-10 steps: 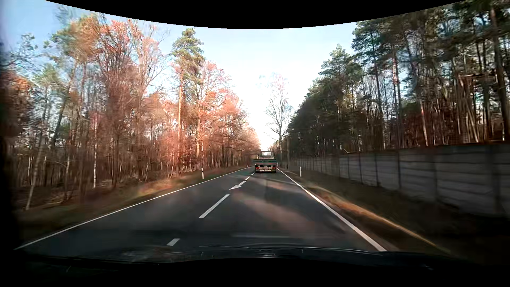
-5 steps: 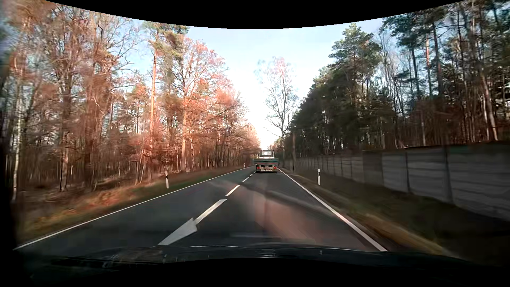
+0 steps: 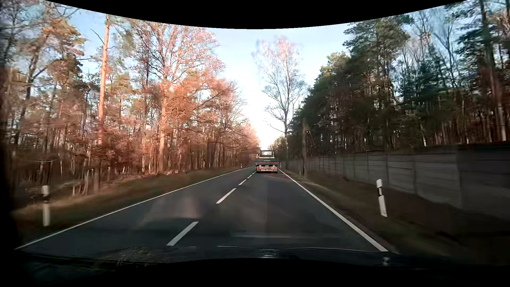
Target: Follow the waypoints while adhering to traffic rules and regulations
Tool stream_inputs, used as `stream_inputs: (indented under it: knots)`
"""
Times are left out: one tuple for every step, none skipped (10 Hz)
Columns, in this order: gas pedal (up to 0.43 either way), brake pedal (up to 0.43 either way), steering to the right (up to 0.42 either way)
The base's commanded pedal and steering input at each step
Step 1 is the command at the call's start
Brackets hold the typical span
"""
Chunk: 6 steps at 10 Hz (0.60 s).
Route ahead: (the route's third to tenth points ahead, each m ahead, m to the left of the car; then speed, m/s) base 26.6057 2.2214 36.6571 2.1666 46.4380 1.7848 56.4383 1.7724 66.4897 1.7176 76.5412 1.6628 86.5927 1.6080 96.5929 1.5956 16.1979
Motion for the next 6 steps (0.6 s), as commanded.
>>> stream_inputs:
  knots:
    - [0.087, 0.000, -0.003]
    - [0.087, 0.000, -0.002]
    - [0.087, 0.000, -0.002]
    - [0.087, 0.000, -0.002]
    - [0.087, 0.000, -0.003]
    - [0.087, 0.000, -0.002]
